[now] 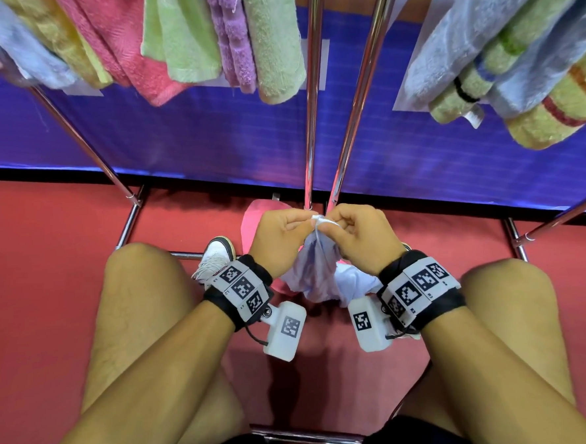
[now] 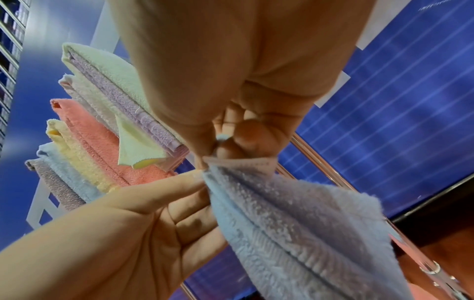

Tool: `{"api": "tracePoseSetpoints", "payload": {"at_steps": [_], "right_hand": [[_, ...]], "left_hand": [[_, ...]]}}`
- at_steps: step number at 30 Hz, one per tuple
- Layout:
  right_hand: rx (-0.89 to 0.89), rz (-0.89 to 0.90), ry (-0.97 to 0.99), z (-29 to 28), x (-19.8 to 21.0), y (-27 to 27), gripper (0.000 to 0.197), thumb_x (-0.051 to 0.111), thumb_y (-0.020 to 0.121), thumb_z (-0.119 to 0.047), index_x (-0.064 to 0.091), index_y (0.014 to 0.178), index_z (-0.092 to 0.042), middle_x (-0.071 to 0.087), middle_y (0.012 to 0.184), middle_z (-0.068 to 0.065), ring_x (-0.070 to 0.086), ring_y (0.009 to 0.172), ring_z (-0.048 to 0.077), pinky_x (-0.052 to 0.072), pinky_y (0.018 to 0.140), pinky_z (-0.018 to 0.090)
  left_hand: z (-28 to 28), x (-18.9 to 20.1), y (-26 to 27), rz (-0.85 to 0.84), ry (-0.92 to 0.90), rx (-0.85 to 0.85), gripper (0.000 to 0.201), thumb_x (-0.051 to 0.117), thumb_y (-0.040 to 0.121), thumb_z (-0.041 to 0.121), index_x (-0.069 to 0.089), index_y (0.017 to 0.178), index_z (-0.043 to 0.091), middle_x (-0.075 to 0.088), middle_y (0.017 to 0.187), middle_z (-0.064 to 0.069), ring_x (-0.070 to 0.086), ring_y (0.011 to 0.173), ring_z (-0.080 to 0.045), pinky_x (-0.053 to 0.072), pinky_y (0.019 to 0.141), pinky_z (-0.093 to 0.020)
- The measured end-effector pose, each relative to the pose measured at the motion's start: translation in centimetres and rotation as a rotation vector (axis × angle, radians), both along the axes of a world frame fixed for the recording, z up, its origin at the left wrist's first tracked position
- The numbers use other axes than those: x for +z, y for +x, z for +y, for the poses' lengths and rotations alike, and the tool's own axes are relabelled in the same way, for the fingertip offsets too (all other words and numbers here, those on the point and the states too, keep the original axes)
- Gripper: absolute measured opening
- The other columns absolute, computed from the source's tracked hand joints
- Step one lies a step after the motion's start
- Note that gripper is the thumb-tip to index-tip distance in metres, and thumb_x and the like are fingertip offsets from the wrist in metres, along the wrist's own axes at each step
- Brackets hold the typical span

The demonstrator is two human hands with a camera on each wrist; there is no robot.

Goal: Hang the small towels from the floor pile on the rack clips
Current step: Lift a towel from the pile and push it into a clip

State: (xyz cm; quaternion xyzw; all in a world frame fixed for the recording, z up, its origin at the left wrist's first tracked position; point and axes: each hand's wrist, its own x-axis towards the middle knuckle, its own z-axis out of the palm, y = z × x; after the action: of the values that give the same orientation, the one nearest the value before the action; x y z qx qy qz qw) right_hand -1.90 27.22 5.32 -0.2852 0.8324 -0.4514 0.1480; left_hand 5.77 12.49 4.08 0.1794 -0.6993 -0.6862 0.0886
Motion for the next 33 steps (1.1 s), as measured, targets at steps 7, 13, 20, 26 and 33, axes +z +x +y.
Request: {"api": "tracePoseSetpoints", "payload": {"at_steps": [7, 13, 20, 26, 33], "right_hand": [[0.036, 0.093, 0.057, 0.3, -0.1, -0.2, 0.016, 0.07, 0.089, -0.027, 0.068, 0.074, -0.02, 0.067, 0.061, 0.001, 0.065, 0.062, 0.02, 0.053, 0.071, 0.034], [-0.023, 0.068, 0.069, 0.6, 0.3, -0.1, 0.024, 0.074, 0.085, -0.031, 0.068, 0.069, -0.013, 0.058, 0.051, -0.008, 0.052, 0.05, 0.006, 0.04, 0.062, 0.016], [-0.052, -0.034, -0.043, 1.3, 1.6, 0.8, 0.034, 0.08, 0.08, -0.024, 0.063, 0.058, -0.005, 0.061, 0.044, 0.007, 0.054, 0.038, 0.016, 0.039, 0.05, 0.009], [0.001, -0.043, -0.106, 1.0, 1.5, 1.1, 0.033, 0.079, 0.082, -0.023, 0.063, 0.06, -0.005, 0.061, 0.046, 0.006, 0.057, 0.04, 0.017, 0.042, 0.051, 0.013], [0.093, 0.053, -0.051, 1.0, 1.0, 0.1, 0.013, 0.079, 0.079, -0.018, 0.066, 0.074, -0.018, 0.049, 0.057, -0.009, 0.037, 0.051, 0.005, 0.036, 0.052, 0.02]], "left_hand": [[0.1, 0.5, 0.2, -0.007, 0.013, -0.096, 0.018, 0.058, 0.095, 0.008, 0.074, 0.096, 0.016, 0.073, 0.099, -0.023, 0.068, 0.097, -0.042, 0.053, 0.091, -0.057], [-0.3, 0.8, 0.4, 0.004, -0.116, -0.196, 0.015, 0.064, 0.092, 0.019, 0.078, 0.095, 0.024, 0.077, 0.094, -0.006, 0.072, 0.094, -0.028, 0.056, 0.089, -0.048], [-0.7, 1.9, 0.9, -0.025, 0.006, -0.201, 0.017, 0.076, 0.08, 0.003, 0.077, 0.086, 0.018, 0.076, 0.082, 0.0, 0.07, 0.08, -0.014, 0.058, 0.078, -0.03], [-0.9, 1.8, 1.0, -0.092, 0.099, -0.154, 0.009, 0.077, 0.08, 0.009, 0.078, 0.081, 0.017, 0.073, 0.08, -0.014, 0.067, 0.074, -0.018, 0.058, 0.071, -0.029], [-2.4, 2.5, 0.5, 0.008, 0.134, -0.126, 0.014, 0.064, 0.088, 0.0, 0.074, 0.085, 0.009, 0.075, 0.078, -0.007, 0.07, 0.071, -0.017, 0.06, 0.067, -0.027]]}}
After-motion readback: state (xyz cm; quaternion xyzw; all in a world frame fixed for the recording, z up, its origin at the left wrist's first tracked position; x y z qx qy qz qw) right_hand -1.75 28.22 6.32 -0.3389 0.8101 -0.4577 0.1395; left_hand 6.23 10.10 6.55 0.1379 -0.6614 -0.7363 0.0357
